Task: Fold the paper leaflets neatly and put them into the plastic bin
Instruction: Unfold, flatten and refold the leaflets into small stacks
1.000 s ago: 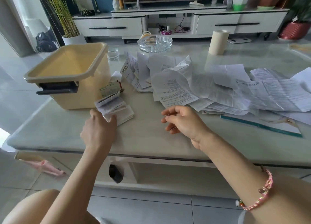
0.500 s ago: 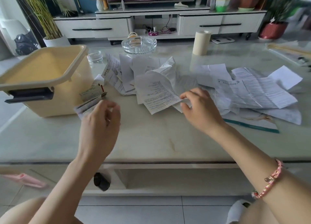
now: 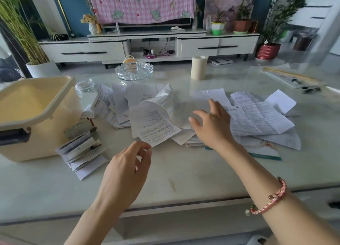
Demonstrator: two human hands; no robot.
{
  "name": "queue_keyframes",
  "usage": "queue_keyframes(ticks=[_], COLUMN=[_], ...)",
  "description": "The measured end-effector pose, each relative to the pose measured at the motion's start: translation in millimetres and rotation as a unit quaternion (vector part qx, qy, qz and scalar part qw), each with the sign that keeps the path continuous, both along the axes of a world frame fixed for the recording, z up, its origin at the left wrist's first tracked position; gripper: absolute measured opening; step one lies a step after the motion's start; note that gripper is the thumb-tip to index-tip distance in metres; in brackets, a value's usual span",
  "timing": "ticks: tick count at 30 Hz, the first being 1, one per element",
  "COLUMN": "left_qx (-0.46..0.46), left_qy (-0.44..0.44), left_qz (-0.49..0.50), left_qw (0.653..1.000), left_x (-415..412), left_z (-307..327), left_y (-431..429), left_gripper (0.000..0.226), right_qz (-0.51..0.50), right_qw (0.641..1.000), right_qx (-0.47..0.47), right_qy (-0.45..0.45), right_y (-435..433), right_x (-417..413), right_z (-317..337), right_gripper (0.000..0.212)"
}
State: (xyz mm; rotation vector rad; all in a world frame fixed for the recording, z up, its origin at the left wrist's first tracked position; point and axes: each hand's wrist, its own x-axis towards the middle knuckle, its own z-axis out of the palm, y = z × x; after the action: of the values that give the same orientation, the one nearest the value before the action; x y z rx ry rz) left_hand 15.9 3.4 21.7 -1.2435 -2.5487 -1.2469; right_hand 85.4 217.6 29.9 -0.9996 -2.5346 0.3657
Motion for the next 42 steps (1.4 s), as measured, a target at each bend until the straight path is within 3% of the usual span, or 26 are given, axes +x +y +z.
queue_keyframes(ticks=[3, 5, 9, 11, 14, 19, 23, 31, 37, 42], left_qx=[-0.002, -0.009, -0.011, -0.004, -0.004, -0.004, -0.004, -0.008, -0.013, -0.012], left_qy=[-0.008, -0.010, -0.022, -0.029, -0.037, -0.051, -0.051, -0.051, -0.046, -0.040], left_qz=[-0.008, -0.016, -0.029, -0.036, -0.049, -0.063, -0.074, -0.085, -0.088, -0.093], left_qw=[1.000, 1.000, 0.999, 0.999, 0.998, 0.997, 0.996, 0.995, 0.995, 0.995], left_x=[3, 5, 11, 13, 17, 18, 21, 23, 24, 23], left_z=[0, 0, -2, -3, -6, -10, -11, -10, -10, -10], left_y=[2, 4, 10, 13, 17, 20, 19, 19, 20, 18], left_gripper=[0.012, 0.012, 0.010, 0.009, 0.009, 0.014, 0.022, 0.025, 0.016, 0.022], right_qz=[-0.082, -0.097, -0.097, -0.107, -0.126, -0.136, -0.126, -0.135, -0.109, -0.110], right_qw=[0.985, 0.977, 0.982, 0.985, 0.988, 0.990, 0.990, 0.987, 0.971, 0.963], right_qx=[-0.048, -0.063, -0.082, -0.035, 0.049, -0.001, -0.028, -0.033, 0.133, 0.139], right_qy=[-0.144, -0.181, -0.140, -0.130, -0.075, 0.049, -0.061, -0.083, -0.168, -0.204], right_y=[23, 25, 17, 16, 19, 24, 28, 35, 32, 49], right_x=[29, 42, 58, 63, 69, 73, 72, 76, 80, 90], right_z=[0, -1, 3, 6, 7, 3, -7, -7, -4, -8], right_gripper=[0.042, 0.036, 0.024, 0.014, 0.031, 0.028, 0.049, 0.040, 0.027, 0.025])
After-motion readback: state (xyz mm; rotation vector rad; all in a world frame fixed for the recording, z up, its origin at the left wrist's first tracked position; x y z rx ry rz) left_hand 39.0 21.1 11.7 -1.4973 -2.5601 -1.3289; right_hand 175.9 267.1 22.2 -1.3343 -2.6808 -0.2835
